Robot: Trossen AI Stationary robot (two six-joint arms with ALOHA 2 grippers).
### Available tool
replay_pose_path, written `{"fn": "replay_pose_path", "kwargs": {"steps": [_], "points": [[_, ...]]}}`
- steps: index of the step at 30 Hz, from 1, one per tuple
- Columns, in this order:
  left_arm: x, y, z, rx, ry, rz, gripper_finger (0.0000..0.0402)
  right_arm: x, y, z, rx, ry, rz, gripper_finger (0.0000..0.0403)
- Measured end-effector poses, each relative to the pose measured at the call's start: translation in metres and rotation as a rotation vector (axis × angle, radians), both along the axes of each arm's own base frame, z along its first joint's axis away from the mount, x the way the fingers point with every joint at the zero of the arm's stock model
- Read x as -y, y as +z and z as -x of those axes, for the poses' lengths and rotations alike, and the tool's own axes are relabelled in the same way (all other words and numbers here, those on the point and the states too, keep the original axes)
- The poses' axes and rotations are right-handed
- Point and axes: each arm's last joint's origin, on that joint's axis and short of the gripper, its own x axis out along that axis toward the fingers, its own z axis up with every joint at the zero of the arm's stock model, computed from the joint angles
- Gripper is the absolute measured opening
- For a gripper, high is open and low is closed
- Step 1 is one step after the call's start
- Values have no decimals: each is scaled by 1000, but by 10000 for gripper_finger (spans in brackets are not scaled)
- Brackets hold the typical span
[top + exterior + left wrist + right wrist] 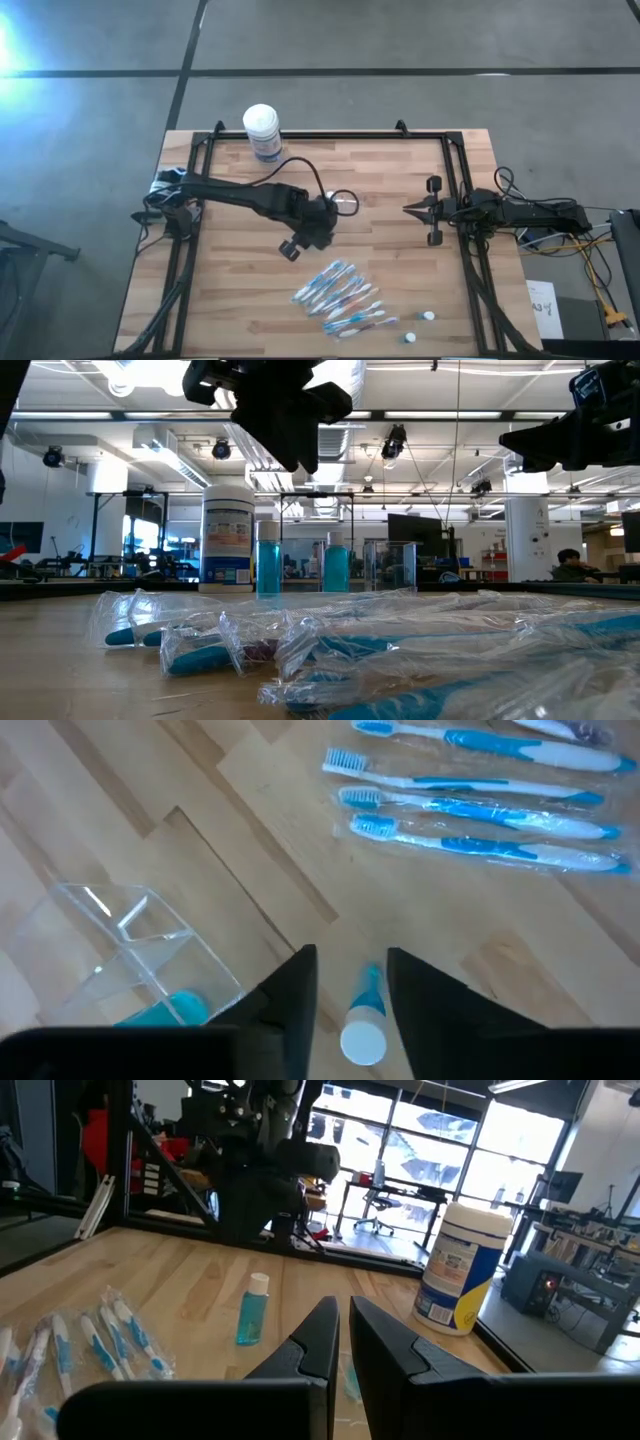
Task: Pick & Place toothbrushing station
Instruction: Put the mouthwash into the transparent organizer
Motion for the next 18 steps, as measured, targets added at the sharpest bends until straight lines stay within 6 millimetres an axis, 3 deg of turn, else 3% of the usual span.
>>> {"fn": "replay_pose_path", "kwargs": {"steps": [5, 18], "points": [[0, -2, 3, -28, -80, -39, 164, 0, 0, 0, -1, 0, 0, 28], [-3, -38, 9, -92, -88, -93, 168, 0, 0, 0, -3, 0, 12, 28]]}}
